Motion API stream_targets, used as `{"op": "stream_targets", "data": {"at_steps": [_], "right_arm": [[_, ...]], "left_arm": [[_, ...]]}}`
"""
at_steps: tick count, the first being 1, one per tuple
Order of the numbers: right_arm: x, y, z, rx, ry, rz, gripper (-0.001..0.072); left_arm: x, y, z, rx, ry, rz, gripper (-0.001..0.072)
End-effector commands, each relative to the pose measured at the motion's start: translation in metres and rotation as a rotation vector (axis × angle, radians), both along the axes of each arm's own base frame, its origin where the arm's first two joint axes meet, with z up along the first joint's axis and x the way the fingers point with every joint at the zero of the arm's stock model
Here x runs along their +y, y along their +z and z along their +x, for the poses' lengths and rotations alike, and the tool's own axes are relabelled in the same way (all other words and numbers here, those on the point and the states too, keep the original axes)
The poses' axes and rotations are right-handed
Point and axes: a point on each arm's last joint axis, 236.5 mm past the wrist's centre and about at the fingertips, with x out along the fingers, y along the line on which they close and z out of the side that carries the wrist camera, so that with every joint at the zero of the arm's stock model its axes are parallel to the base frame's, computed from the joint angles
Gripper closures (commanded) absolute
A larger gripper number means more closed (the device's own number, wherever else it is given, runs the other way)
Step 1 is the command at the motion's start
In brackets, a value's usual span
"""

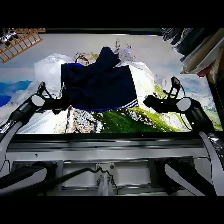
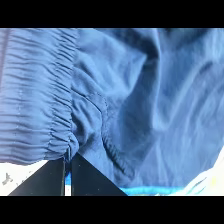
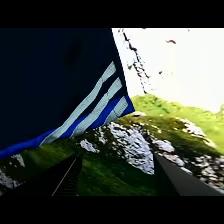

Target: Fold the clothes and pants, and hang the long-sleeved shirts on hangers.

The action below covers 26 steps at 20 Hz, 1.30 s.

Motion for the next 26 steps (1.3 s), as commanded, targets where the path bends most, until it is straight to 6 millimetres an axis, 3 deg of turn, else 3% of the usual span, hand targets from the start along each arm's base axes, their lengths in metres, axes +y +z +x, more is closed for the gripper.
{"op": "stream_targets", "data": {"at_steps": [1, 9, 15, 20, 22, 23, 24, 26], "right_arm": [[0.015, -0.025, 0.009, 0.042, -0.050, 0.102, 0.0199], [0.010, -0.080, 0.017, 0.143, -0.132, 0.110, 0.0201], [0.013, -0.079, 0.032, 0.124, -0.217, 0.173, 0.0219], [0.046, -0.080, 0.044, 0.130, -0.148, 0.184, 0.0229], [0.058, -0.074, 0.058, 0.085, -0.130, 0.176, 0.0336], [0.060, -0.070, 0.066, 0.059, -0.129, 0.172, 0.0479], [0.060, -0.064, 0.073, 0.032, -0.133, 0.170, 0.0705], [0.061, -0.049, 0.081, -0.002, -0.116, 0.168, 0.0695]], "left_arm": [[-0.003, 0.002, -0.004, -0.007, -0.054, 0.015, 0.0703], [-0.004, 0.001, -0.005, -0.002, -0.057, 0.015, 0.0703], [-0.003, 0.000, -0.004, -0.006, -0.053, 0.016, 0.0703], [-0.002, 0.001, -0.001, -0.015, -0.048, 0.020, 0.0703], [-0.002, 0.001, -0.002, -0.019, -0.057, 0.025, 0.0703], [-0.002, 0.001, -0.002, -0.030, -0.080, 0.036, 0.0703], [-0.002, 0.001, -0.002, -0.041, -0.109, 0.049, 0.0703], [-0.001, 0.002, -0.004, -0.058, -0.156, 0.069, 0.0703]]}}
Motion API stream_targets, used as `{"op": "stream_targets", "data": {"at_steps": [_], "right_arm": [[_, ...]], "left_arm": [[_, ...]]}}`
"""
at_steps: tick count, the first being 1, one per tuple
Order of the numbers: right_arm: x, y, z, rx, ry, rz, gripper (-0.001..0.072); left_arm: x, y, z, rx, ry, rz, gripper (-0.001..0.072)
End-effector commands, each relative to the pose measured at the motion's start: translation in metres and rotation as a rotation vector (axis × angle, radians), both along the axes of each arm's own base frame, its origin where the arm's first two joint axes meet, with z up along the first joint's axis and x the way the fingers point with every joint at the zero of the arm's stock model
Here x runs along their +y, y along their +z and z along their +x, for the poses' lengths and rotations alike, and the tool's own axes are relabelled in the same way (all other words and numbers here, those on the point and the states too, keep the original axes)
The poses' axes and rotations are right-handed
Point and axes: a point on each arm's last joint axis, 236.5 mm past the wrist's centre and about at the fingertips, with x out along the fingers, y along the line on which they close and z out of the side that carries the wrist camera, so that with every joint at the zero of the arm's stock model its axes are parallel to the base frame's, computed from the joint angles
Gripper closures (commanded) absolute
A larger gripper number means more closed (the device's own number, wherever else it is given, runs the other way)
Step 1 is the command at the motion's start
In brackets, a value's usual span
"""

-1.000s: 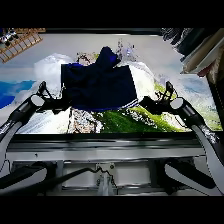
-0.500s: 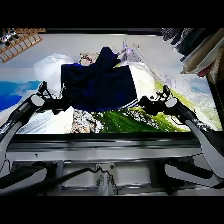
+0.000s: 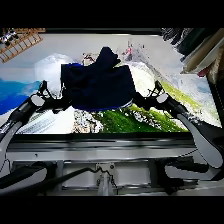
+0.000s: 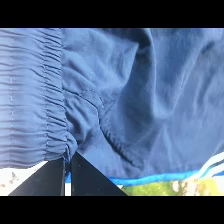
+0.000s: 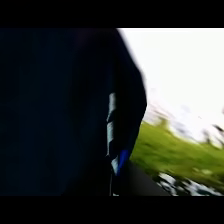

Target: Fold the clothes and pants, and hang the long-sleeved shirts on hangers.

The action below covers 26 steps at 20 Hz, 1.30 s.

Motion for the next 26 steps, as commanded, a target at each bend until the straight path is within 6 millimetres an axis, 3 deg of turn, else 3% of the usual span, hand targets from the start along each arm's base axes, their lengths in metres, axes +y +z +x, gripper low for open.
{"op": "stream_targets", "data": {"at_steps": [1, 2, 4, 6, 9, 11, 12, 14, 16, 18, 22, 24, 26], "right_arm": [[0.003, 0.030, 0.020, -0.090, 0.022, -0.016, 0.0695], [0.000, 0.047, 0.023, -0.129, 0.034, -0.027, 0.0695], [-0.009, 0.102, 0.032, -0.251, 0.040, -0.039, 0.0696], [-0.019, 0.184, 0.037, -0.435, 0.039, -0.055, 0.0696], [-0.028, 0.336, 0.019, -0.779, 0.038, -0.100, 0.0696], [-0.039, 0.432, -0.014, -1.001, 0.026, -0.156, 0.0696], [-0.044, 0.472, -0.035, -1.095, 0.020, -0.186, 0.0697], [-0.051, 0.531, -0.077, -1.233, 0.013, -0.231, 0.0697], [-0.056, 0.572, -0.117, -1.328, 0.013, -0.261, 0.0696], [-0.059, 0.602, -0.153, -1.400, 0.013, -0.286, 0.0696], [-0.060, 0.637, -0.209, -1.477, 0.037, -0.314, 0.0696], [-0.058, 0.643, -0.225, -1.480, 0.062, -0.329, 0.0696], [-0.061, 0.644, -0.227, -1.476, 0.060, -0.351, 0.0696]], "left_arm": [[0.003, 0.005, -0.001, -0.035, -0.079, 0.033, 0.0704], [0.005, 0.013, 0.000, -0.052, -0.099, 0.037, 0.0704], [0.004, 0.048, 0.010, -0.140, -0.188, 0.059, 0.0705], [0.005, 0.103, 0.023, -0.248, -0.292, 0.122, 0.0705], [0.002, 0.217, 0.031, -0.428, -0.403, 0.219, 0.0706], [-0.008, 0.303, 0.019, -0.584, -0.446, 0.243, 0.0706], [-0.015, 0.348, 0.007, -0.678, -0.464, 0.255, 0.0707], [-0.026, 0.428, -0.024, -0.870, -0.479, 0.272, 0.0707], [-0.033, 0.491, -0.065, -1.040, -0.488, 0.275, 0.0707], [-0.034, 0.529, -0.106, -1.151, -0.487, 0.269, 0.0707], [-0.025, 0.550, -0.165, -1.223, -0.487, 0.272, 0.0707], [-0.022, 0.553, -0.184, -1.242, -0.492, 0.280, 0.0707], [-0.022, 0.549, -0.190, -1.224, -0.499, 0.277, 0.0707]]}}
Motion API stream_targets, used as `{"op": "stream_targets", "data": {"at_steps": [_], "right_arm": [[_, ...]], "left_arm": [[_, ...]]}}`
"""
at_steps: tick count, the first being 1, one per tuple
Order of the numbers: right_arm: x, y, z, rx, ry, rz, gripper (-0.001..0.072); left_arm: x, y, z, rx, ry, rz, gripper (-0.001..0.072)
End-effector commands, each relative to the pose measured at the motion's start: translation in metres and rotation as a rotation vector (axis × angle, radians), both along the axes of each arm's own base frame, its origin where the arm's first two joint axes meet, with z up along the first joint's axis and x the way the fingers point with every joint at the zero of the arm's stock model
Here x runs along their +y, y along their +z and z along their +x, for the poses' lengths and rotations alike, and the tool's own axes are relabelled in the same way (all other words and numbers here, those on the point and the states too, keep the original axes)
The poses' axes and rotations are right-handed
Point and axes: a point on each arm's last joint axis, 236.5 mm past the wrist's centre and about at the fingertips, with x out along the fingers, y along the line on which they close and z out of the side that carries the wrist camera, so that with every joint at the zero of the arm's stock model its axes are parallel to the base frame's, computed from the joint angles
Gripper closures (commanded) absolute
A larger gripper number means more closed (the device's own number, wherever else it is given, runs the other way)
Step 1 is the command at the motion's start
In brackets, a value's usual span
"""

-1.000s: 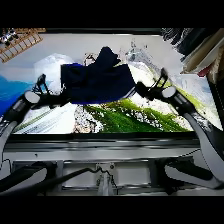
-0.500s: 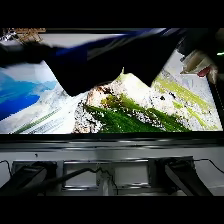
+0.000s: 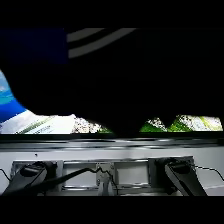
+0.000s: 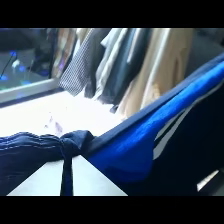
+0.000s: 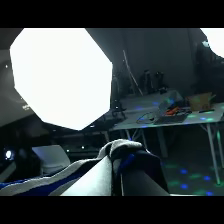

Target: Fold the clothes and pants, and hang the long-sleeved shirts on hangers.

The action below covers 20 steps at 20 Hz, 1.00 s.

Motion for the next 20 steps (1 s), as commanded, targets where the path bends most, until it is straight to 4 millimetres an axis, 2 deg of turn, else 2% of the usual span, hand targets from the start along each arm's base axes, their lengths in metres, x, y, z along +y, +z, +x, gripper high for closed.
{"op": "stream_targets", "data": {"at_steps": [1, 4, 6, 8, 9, 12, 14, 15, 17, 19, 20], "right_arm": [[-0.003, 0.000, -0.013, 0.017, -0.022, -0.046, 0.0696], [0.002, -0.037, 0.019, 0.170, -0.016, -0.103, 0.0696], [0.007, -0.083, 0.051, 0.348, -0.003, -0.163, 0.0695], [0.013, -0.138, 0.092, 0.547, 0.022, -0.216, 0.0696], [0.016, -0.167, 0.115, 0.634, 0.033, -0.248, 0.0696], [0.023, -0.254, 0.195, 0.829, 0.051, -0.288, 0.0695], [0.025, -0.301, 0.257, 0.855, 0.044, -0.319, 0.0696], [0.024, -0.320, 0.287, 0.841, 0.025, -0.322, 0.0696], [0.022, -0.348, 0.330, 0.817, -0.013, -0.302, 0.0696], [0.020, -0.363, 0.351, 0.803, -0.034, -0.285, 0.0697], [0.018, -0.366, 0.357, 0.794, -0.045, -0.285, 0.0697]], "left_arm": [[0.003, -0.005, -0.021, 0.025, -0.005, 0.009, 0.0708], [0.001, -0.041, -0.013, 0.178, -0.012, 0.068, 0.0707], [0.010, -0.079, 0.004, 0.312, 0.021, 0.155, 0.0708], [0.014, -0.117, 0.034, 0.423, 0.052, 0.212, 0.0707], [0.013, -0.140, 0.052, 0.482, 0.062, 0.240, 0.0707], [0.010, -0.238, 0.123, 0.713, 0.097, 0.304, 0.0708], [0.016, -0.307, 0.184, 0.779, 0.175, 0.347, 0.0708], [0.020, -0.333, 0.216, 0.774, 0.221, 0.361, 0.0708], [0.028, -0.372, 0.271, 0.740, 0.315, 0.358, 0.0709], [0.038, -0.390, 0.299, 0.697, 0.378, 0.377, 0.0709], [0.045, -0.390, 0.307, 0.666, 0.402, 0.399, 0.0710]]}}
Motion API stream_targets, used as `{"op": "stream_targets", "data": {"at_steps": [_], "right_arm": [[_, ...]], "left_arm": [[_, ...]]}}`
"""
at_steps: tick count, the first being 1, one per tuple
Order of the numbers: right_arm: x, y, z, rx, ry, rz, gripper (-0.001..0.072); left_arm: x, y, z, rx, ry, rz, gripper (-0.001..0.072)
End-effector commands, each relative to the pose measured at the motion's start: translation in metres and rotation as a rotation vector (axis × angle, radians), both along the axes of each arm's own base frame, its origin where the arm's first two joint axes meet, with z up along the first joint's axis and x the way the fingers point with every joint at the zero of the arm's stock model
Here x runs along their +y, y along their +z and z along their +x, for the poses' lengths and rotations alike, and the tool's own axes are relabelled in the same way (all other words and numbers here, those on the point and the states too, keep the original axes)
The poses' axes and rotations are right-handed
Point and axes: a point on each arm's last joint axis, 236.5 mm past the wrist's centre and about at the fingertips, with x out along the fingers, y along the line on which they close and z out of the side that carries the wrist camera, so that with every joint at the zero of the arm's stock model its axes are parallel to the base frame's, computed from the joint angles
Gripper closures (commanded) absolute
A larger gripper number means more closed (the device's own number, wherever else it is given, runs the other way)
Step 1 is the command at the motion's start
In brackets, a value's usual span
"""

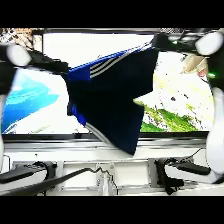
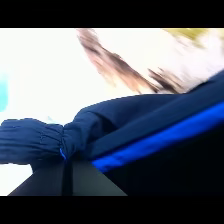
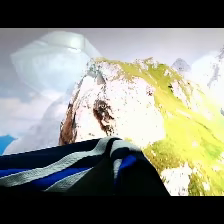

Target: Fold the clothes and pants, and hang the long-sleeved shirts on hangers.

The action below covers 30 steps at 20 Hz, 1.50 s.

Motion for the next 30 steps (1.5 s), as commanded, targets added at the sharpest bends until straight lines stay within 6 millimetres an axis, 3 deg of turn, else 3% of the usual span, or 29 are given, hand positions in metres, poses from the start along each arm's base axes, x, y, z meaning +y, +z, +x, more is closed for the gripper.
{"op": "stream_targets", "data": {"at_steps": [1, 3, 6, 9, 13, 16, 19, 23, 24, 25, 26, 27, 30], "right_arm": [[-0.008, -0.024, 0.043, -0.064, -0.046, -0.018, 0.0697], [-0.009, -0.024, 0.041, -0.056, -0.046, -0.015, 0.0697], [-0.001, -0.061, 0.006, 0.150, 0.019, -0.042, 0.0698], [0.002, -0.101, -0.039, 0.332, 0.045, -0.058, 0.0699], [0.006, -0.148, -0.120, 0.484, 0.076, -0.070, 0.0698], [0.015, -0.179, -0.187, 0.555, 0.126, -0.088, 0.0698], [0.027, -0.210, -0.242, 0.631, 0.179, -0.106, 0.0698], [0.039, -0.248, -0.285, 0.723, 0.244, -0.143, 0.0698], [0.039, -0.255, -0.289, 0.733, 0.242, -0.143, 0.0696], [0.040, -0.258, -0.291, 0.737, 0.236, -0.136, 0.0563], [0.043, -0.258, -0.293, 0.745, 0.238, -0.122, 0.0324], [0.045, -0.256, -0.294, 0.747, 0.240, -0.109, 0.0191], [0.036, -0.248, -0.282, 0.689, 0.206, -0.137, 0.0195]], "left_arm": [[0.028, -0.028, 0.054, -0.119, 0.075, 0.124, 0.0710], [0.042, -0.020, 0.060, -0.153, 0.129, 0.154, 0.0710], [0.060, -0.024, 0.045, -0.090, 0.207, 0.188, 0.0711], [0.069, -0.037, 0.014, 0.018, 0.288, 0.203, 0.0711], [0.068, -0.060, -0.050, 0.118, 0.250, 0.257, 0.0711], [0.071, -0.090, -0.101, 0.178, 0.247, 0.257, 0.0711], [0.068, -0.137, -0.151, 0.285, 0.246, 0.225, 0.0709], [0.058, -0.183, -0.187, 0.384, 0.238, 0.171, 0.0704], [0.055, -0.188, -0.192, 0.404, 0.241, 0.156, 0.0665], [0.054, -0.190, -0.195, 0.414, 0.242, 0.151, 0.0463], [0.055, -0.190, -0.197, 0.420, 0.242, 0.154, 0.0246], [0.057, -0.189, -0.199, 0.432, 0.245, 0.165, 0.0165], [0.082, -0.180, -0.201, 0.438, 0.241, 0.275, 0.0166]]}}
